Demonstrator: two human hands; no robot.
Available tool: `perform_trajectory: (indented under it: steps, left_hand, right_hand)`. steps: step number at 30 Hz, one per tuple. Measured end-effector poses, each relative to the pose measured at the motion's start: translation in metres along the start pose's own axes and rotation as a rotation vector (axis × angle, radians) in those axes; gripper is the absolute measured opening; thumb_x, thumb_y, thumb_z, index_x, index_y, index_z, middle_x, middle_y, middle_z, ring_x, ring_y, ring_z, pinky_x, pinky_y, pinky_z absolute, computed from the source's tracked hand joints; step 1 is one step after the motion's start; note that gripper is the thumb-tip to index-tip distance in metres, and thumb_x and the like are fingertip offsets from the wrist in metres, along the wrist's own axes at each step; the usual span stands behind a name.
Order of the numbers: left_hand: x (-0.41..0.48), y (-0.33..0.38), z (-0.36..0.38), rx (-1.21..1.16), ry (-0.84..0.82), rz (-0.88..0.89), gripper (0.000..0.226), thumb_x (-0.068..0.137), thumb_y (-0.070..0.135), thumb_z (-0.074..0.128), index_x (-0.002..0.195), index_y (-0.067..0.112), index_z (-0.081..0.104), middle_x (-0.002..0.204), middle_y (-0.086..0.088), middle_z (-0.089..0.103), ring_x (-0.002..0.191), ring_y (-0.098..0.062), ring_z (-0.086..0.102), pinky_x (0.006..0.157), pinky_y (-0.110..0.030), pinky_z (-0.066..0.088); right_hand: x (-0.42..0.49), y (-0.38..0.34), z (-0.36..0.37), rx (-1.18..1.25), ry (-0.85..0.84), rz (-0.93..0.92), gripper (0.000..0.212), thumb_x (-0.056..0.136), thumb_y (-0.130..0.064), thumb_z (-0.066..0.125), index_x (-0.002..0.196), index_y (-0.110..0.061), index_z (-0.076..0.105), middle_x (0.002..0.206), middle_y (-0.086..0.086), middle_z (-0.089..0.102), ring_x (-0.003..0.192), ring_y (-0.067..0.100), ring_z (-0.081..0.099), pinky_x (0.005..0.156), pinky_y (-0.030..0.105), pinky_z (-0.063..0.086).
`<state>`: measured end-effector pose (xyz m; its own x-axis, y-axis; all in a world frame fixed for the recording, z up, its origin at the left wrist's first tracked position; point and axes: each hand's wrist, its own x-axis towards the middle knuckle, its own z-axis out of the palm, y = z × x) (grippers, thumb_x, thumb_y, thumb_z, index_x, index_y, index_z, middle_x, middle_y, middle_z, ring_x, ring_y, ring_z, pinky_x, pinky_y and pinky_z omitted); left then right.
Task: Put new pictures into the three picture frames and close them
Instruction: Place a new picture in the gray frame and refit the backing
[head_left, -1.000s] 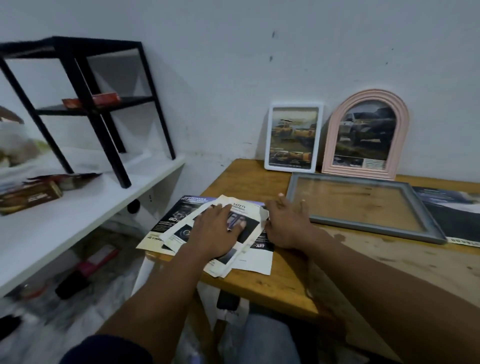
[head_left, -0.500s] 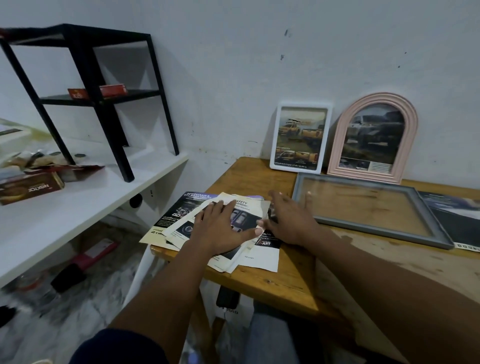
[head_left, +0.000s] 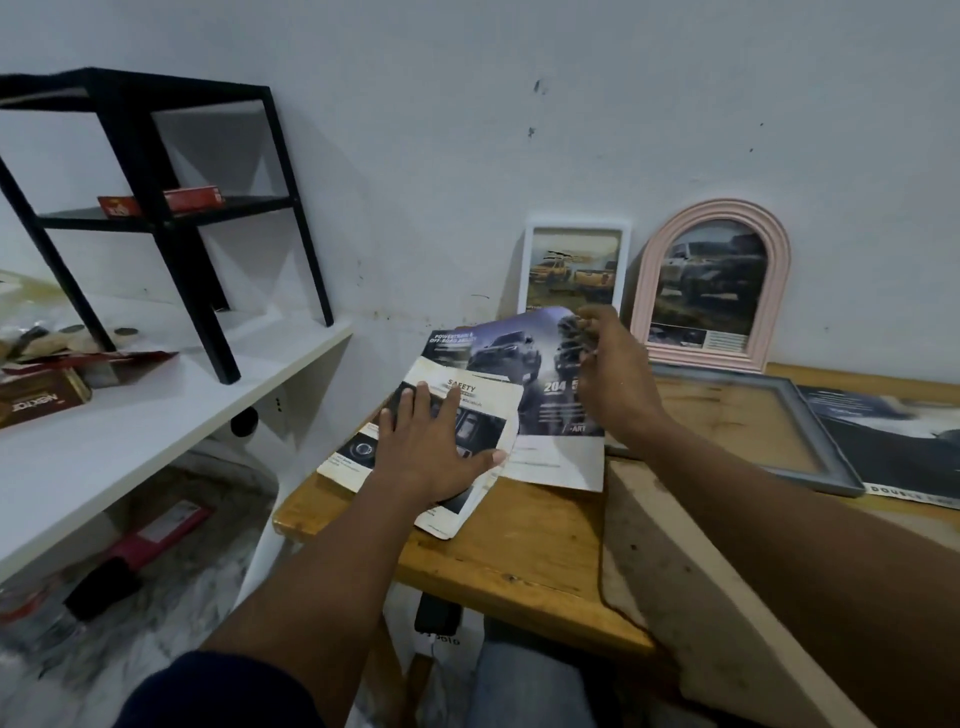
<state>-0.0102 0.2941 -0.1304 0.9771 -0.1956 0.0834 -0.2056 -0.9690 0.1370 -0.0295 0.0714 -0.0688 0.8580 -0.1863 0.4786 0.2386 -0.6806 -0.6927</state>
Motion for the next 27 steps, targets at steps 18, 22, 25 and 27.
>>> perform_trajectory:
  steps: [18,22,25,27]
  left_hand:
    - [0.062,0.154,-0.007,-0.337,-0.167,0.315,0.059,0.094,0.050,0.062,0.148,0.032,0.045,0.147,0.000,0.053,0.132,-0.026,0.051,0.104,-0.043,0.047]
    - [0.061,0.163,-0.004,-0.137,-0.091,0.344,0.045,0.099,0.047,0.056,0.140,0.028,0.054,0.134,-0.001,0.063,0.118,-0.023,0.059,0.088,-0.037,0.049]
    - [0.060,0.162,-0.005,-0.104,0.007,0.336,0.039,0.100,0.044,0.055,0.133,0.025,0.061,0.124,-0.001,0.067,0.109,-0.020,0.062,0.084,-0.035,0.051]
    - [0.062,0.158,-0.003,-0.082,0.067,0.324,0.034,0.099,0.044,0.055,0.126,0.025,0.064,0.117,0.000,0.069,0.103,-0.018,0.063,0.081,-0.036,0.053]
  right_hand:
    - [0.049,0.162,-0.175,-0.247,-0.017,0.283,0.040,0.095,0.000,0.057,0.130,-0.018,0.051,0.122,0.012,0.064,0.097,0.027,0.060,0.069,0.032,0.049]
    - [0.043,0.184,-0.173,-0.293,-0.077,0.311,0.040,0.096,-0.004,0.057,0.133,-0.018,0.051,0.125,0.009,0.064,0.098,0.025,0.058,0.065,0.029,0.047]
    - [0.030,0.195,-0.156,-0.386,-0.136,0.241,0.041,0.094,-0.014,0.062,0.133,-0.022,0.052,0.127,0.010,0.063,0.101,0.025,0.057,0.077,0.034,0.047]
    - [0.022,0.200,-0.142,-0.488,-0.201,0.209,0.044,0.094,-0.023,0.062,0.136,-0.029,0.048,0.139,0.009,0.054,0.122,0.030,0.050,0.100,0.050,0.043]
